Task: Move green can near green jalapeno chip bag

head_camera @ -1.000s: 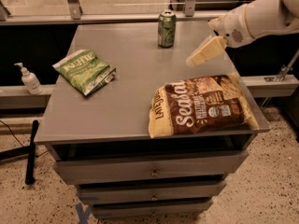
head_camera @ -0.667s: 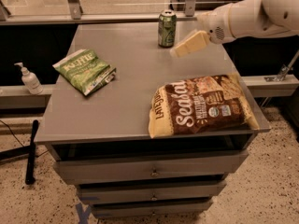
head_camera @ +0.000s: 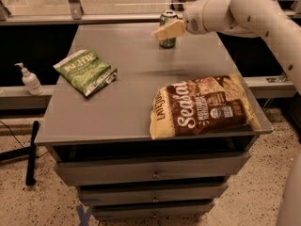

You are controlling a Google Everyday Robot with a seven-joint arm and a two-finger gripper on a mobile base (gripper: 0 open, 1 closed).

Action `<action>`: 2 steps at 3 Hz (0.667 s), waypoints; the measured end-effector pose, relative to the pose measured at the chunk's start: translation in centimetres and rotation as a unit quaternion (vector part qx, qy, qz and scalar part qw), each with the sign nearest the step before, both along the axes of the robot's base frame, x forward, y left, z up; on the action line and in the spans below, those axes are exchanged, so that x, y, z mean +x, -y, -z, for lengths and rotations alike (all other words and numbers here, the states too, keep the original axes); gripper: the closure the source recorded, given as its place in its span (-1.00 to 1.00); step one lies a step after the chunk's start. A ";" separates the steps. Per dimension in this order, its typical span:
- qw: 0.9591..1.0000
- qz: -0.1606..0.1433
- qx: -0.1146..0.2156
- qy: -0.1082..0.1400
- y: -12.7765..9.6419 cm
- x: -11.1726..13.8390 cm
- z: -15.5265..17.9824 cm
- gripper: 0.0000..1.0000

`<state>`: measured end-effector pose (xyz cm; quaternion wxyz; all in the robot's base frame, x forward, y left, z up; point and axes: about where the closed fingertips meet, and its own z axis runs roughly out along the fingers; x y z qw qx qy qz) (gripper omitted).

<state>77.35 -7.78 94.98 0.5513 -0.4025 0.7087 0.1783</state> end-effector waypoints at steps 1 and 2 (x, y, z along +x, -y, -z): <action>1.000 0.026 -0.014 -0.007 -0.3 3.0 1.3 -1.00; 0.998 0.047 -0.032 -0.023 0.0 5.2 3.5 -1.00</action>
Offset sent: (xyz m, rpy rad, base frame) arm 0.0775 -0.0099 -0.0555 -0.1051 0.0789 -0.1483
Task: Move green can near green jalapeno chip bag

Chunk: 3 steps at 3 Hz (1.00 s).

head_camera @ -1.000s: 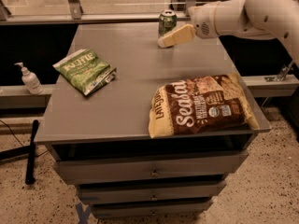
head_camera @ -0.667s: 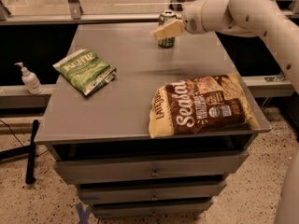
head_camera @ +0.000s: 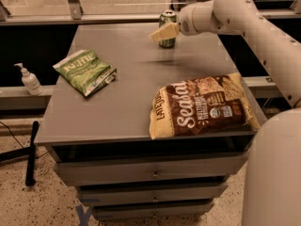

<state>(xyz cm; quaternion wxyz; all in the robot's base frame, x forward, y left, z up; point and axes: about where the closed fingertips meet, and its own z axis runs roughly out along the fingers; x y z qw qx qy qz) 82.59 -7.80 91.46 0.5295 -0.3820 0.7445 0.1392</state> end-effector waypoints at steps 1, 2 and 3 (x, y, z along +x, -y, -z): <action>1.000 0.012 -0.007 -0.008 0.4 1.5 1.3 -1.00; 1.000 0.026 -0.001 -0.011 0.8 2.9 2.1 -0.68; 0.999 0.042 0.011 -0.009 1.5 3.6 2.4 -0.21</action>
Offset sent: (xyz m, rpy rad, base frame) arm 0.0466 -0.0216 -0.0252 0.0200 0.0198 -0.0986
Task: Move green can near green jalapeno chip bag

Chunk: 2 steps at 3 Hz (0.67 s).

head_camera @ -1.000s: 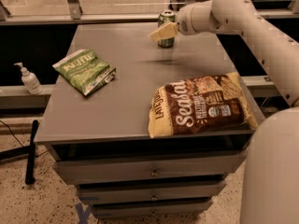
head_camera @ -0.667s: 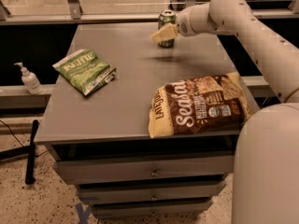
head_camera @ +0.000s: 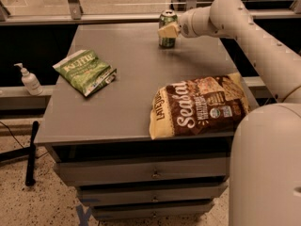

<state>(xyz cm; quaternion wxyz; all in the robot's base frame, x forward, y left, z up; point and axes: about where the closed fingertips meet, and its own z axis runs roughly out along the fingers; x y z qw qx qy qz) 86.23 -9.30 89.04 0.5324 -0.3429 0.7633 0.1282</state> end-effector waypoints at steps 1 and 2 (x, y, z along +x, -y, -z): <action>1.000 0.011 0.008 0.002 0.5 0.2 0.1 0.25; 1.000 0.013 0.021 0.008 0.8 -0.1 -0.3 0.72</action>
Offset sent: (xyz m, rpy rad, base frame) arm -0.0069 -0.0178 0.0125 0.0769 -0.0391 -0.0374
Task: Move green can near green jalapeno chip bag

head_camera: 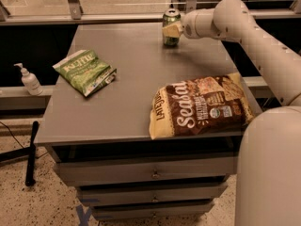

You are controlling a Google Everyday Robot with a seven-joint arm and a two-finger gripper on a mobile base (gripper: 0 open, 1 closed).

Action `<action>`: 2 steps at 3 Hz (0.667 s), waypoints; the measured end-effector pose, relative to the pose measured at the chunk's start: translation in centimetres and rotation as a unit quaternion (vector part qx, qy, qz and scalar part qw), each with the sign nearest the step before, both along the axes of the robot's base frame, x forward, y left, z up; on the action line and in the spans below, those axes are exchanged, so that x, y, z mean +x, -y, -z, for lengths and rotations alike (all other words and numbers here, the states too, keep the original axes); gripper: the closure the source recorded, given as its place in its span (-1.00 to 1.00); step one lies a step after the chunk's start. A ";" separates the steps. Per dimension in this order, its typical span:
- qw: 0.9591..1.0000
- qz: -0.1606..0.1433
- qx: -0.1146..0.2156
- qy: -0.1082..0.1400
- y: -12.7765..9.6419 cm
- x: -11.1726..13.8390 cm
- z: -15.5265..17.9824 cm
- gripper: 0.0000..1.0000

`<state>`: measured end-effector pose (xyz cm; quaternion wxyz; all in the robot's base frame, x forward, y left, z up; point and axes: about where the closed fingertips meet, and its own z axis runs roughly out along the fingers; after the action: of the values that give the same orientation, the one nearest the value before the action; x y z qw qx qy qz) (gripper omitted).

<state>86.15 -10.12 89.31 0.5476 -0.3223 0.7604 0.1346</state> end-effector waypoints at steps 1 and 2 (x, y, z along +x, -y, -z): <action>1.000 -0.019 0.015 0.015 -0.6 -0.8 -1.5 1.00; 0.997 -0.060 0.026 0.030 -2.9 -2.1 -3.4 1.00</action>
Offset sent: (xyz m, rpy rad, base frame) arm -0.0482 0.0617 0.0632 0.0755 -0.1039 0.2629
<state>84.02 -7.27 92.69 0.5690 -0.3569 0.7193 0.1773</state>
